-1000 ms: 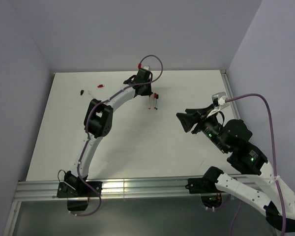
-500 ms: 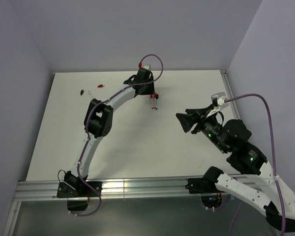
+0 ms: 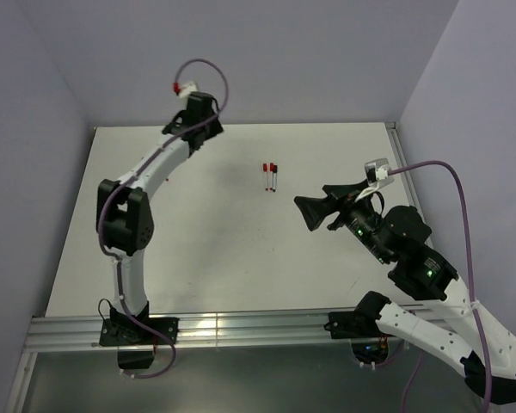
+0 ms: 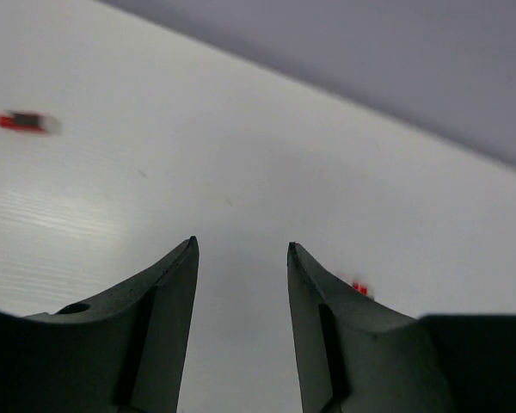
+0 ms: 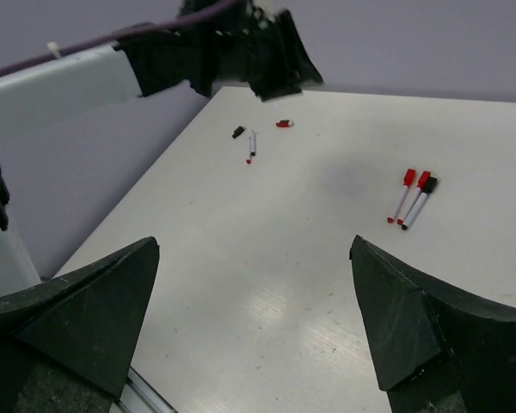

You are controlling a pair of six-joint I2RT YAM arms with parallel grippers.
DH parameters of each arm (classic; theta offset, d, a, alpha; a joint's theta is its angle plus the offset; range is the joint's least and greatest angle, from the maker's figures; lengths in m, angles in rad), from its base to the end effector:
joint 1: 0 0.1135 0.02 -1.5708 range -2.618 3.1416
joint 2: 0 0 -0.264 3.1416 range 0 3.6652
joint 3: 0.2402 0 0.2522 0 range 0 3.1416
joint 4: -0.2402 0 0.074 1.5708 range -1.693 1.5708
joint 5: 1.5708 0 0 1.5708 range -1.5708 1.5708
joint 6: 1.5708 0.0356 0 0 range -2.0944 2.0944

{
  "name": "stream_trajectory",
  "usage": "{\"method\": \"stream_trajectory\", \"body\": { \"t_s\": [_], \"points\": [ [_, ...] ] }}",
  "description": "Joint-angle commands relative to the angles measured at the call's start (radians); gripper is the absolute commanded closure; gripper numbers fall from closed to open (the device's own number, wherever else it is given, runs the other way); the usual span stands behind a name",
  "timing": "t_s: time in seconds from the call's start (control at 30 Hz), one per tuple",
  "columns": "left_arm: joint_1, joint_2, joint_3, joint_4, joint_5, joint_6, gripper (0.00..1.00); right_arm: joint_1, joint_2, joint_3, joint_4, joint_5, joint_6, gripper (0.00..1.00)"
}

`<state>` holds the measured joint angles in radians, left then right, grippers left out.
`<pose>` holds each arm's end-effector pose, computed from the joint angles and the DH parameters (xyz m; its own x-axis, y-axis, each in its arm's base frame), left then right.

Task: Insert the pens into the pen caps
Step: Pick up the pen from the center of the board.

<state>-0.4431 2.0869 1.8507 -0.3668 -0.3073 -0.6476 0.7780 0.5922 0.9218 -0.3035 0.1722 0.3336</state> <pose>0.4485 -0.2009 0.2829 -0.5194 -0.3900 -0.7604 -0.1627 0.9186 -0.3601 0.0914 0.0815 0.3998 -0.1689 0.2865 -0.9431 -0.5441 0.7707 0.3316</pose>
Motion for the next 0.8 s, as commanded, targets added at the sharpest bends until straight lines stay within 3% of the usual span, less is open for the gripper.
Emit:
{"method": "stream_trajectory", "body": {
  "t_s": [0.0,0.07,0.27,0.37,0.77],
  "points": [
    [0.148,-0.090,-0.022,-0.064,-0.144,-0.081,0.50,-0.008,0.050,-0.005,0.106,-0.025,0.030,0.00],
    [0.184,-0.090,-0.025,-0.096,-0.165,-0.089,0.52,-0.008,0.075,-0.005,0.124,-0.033,0.033,0.01],
    [0.294,-0.056,-0.080,-0.178,-0.181,-0.171,0.60,-0.014,0.126,-0.006,0.150,-0.068,0.041,0.22],
    [0.342,-0.068,-0.157,-0.135,-0.139,-0.198,0.61,-0.017,0.141,0.002,0.139,-0.074,0.030,0.28],
    [0.379,0.024,-0.148,-0.146,-0.133,-0.199,0.66,-0.034,0.143,-0.014,0.139,-0.077,0.019,0.31]
  ]
}}
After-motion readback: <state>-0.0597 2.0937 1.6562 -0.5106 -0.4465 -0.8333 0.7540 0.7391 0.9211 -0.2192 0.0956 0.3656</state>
